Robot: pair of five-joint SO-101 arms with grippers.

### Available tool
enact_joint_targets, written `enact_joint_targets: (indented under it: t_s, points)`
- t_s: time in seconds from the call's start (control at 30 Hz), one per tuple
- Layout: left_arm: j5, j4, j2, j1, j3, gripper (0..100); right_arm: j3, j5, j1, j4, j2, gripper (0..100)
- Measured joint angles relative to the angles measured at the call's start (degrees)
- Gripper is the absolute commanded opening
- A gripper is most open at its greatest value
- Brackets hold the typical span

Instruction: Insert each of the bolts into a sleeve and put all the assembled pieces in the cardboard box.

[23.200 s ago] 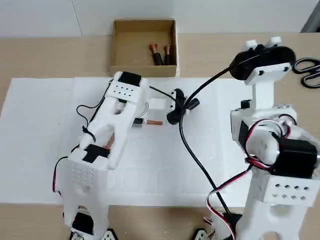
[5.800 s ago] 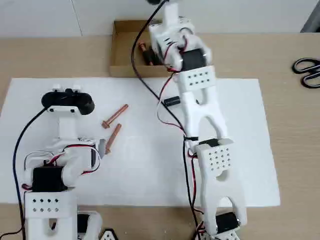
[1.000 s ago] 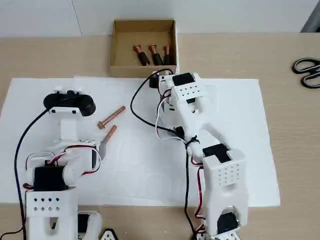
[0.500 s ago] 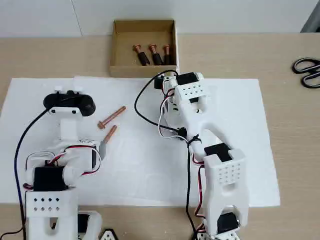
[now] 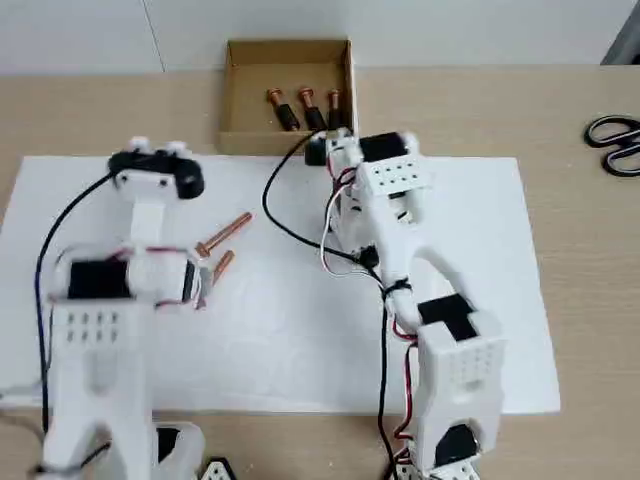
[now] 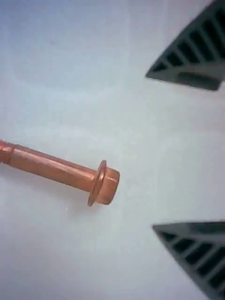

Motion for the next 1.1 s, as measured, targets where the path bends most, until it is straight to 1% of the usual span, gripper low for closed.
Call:
enact_joint_targets:
  t_s: [0.1, 0.2, 0.27, 0.4, 0.5, 0.63, 0.73, 0.9, 1.1]
  points:
    - [-3.87, -2.37, 9.23, 0.00, -1.49, 19, 0.00, 0.44, 0.97, 0.00, -2.20, 0.4]
    - [-5.71, -6.68, 18.20, 0.00, -1.49, 15, 0.00, 0.44, 2.20, 0.00, -4.04, 0.4]
    - [-6.07, -10.11, 23.56, 0.00, -1.49, 13, 0.00, 0.44, 2.90, 0.00, -5.10, 0.4]
    - [-6.24, -17.05, 31.91, 0.00, -1.49, 12, 0.00, 0.44, 3.34, 0.09, -6.59, 0.4]
    - [-6.51, -19.34, 35.08, 0.09, -1.93, 12, 0.00, 0.44, 3.34, 0.09, -7.12, 0.4]
    - [-6.51, -19.87, 36.84, 0.18, -2.55, 10, 0.00, 0.44, 3.34, 0.18, -7.47, 0.4]
    - [-6.51, -19.87, 37.19, 0.35, -2.81, 1, 0.00, 0.44, 3.34, 0.18, -7.47, 0.4]
    - [-6.51, -19.43, 37.80, 1.32, -3.78, 0, 0.00, 0.44, 3.34, 0.26, -7.47, 0.4]
    - [-6.77, -12.22, 37.19, 4.48, -8.70, 0, 0.00, 0.44, 3.34, 0.26, -7.47, 0.4]
